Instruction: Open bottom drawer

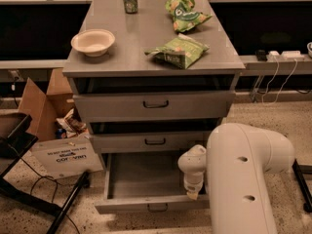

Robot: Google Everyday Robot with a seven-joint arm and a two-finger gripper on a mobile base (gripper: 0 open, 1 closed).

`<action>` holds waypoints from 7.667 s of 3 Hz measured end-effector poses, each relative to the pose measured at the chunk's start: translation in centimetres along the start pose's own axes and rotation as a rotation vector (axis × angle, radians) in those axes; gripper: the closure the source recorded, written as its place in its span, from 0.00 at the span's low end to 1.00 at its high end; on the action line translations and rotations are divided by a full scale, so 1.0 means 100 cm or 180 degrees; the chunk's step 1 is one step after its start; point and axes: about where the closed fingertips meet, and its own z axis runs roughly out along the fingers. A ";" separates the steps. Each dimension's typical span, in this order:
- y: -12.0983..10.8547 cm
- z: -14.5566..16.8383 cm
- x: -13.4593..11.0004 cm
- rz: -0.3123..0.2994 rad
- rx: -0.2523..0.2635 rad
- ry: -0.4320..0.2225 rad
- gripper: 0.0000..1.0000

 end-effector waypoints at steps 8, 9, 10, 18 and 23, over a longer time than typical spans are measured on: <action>0.102 -0.022 0.174 0.1437 -0.0498 0.0430 1.00; 0.140 -0.014 0.176 0.1389 -0.0593 0.0551 0.73; 0.138 -0.010 0.146 0.0994 -0.0423 0.0449 0.50; 0.142 0.072 0.018 -0.0770 -0.0302 -0.0038 0.38; 0.139 0.064 0.019 -0.0755 -0.0300 -0.0042 0.53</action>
Offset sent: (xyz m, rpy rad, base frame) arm -0.0042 -0.0024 -0.0007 -0.0044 0.0058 0.0029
